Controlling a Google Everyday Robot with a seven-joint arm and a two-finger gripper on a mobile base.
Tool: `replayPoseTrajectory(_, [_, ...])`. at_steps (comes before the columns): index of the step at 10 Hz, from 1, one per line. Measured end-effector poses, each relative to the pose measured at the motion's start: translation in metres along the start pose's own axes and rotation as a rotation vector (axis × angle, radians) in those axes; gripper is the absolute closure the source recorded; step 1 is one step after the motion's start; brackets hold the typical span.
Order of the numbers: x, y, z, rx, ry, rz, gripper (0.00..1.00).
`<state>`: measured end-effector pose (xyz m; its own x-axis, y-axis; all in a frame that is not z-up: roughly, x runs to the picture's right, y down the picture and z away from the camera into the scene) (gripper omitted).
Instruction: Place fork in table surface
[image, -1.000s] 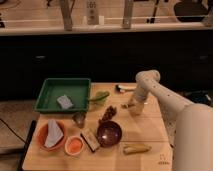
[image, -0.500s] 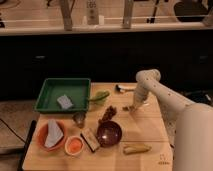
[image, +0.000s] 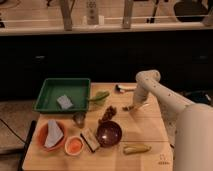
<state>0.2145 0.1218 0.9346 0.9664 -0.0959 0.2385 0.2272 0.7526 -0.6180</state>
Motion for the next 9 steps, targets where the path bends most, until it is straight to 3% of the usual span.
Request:
replayPoseTrajectory(2, [-0.006, 0.002, -0.007, 0.012, -0.001, -0.028, 1.0])
replayPoseTrajectory(5, [-0.015, 0.005, -0.046, 0.057, 0.005, -0.095, 1.0])
replayPoseTrajectory(9, [-0.022, 0.012, -0.081, 0.078, 0.0, -0.181, 1.0])
